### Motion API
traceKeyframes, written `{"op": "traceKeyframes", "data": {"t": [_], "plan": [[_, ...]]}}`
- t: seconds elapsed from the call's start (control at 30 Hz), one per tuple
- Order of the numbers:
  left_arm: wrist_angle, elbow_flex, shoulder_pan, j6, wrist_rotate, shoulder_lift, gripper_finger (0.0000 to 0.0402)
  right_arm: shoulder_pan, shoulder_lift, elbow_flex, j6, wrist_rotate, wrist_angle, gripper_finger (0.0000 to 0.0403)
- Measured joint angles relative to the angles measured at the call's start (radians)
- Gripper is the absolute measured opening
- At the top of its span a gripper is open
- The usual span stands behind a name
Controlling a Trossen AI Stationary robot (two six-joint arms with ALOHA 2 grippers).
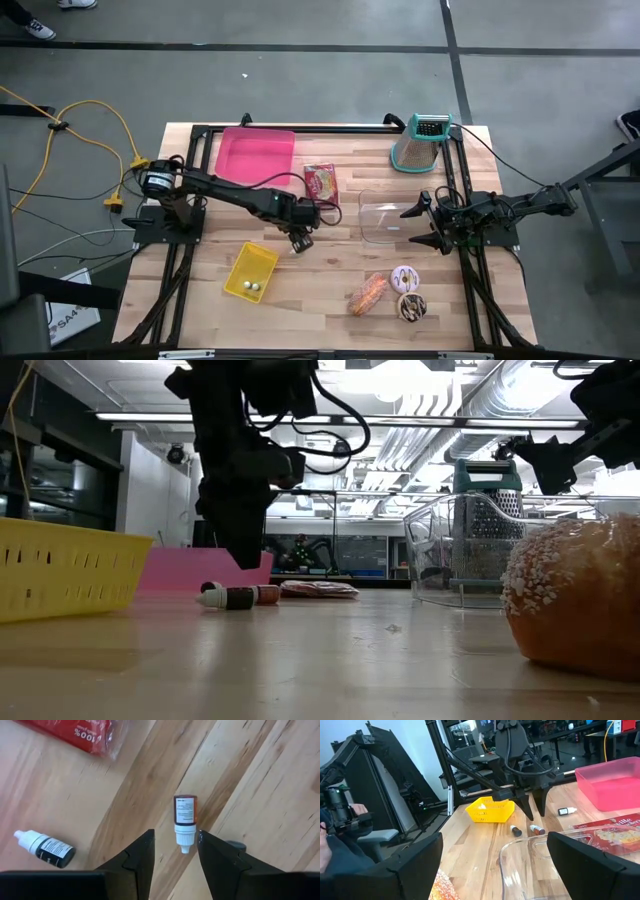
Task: Pick & Place Food Item
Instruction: Put the orange food coloring bottle into the yellow bin
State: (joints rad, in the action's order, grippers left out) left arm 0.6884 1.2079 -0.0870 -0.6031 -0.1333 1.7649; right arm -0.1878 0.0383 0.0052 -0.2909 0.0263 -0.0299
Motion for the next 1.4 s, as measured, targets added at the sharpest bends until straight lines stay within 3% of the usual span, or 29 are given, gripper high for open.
{"op": "traceKeyframes", "data": {"t": [1.4], "plan": [[-0.061, -0.002, -0.012, 0.004, 0.027, 0.099, 0.0142, 0.0, 0.0, 0.0, 0.0, -0.001, 0.003, 0.0348]]}}
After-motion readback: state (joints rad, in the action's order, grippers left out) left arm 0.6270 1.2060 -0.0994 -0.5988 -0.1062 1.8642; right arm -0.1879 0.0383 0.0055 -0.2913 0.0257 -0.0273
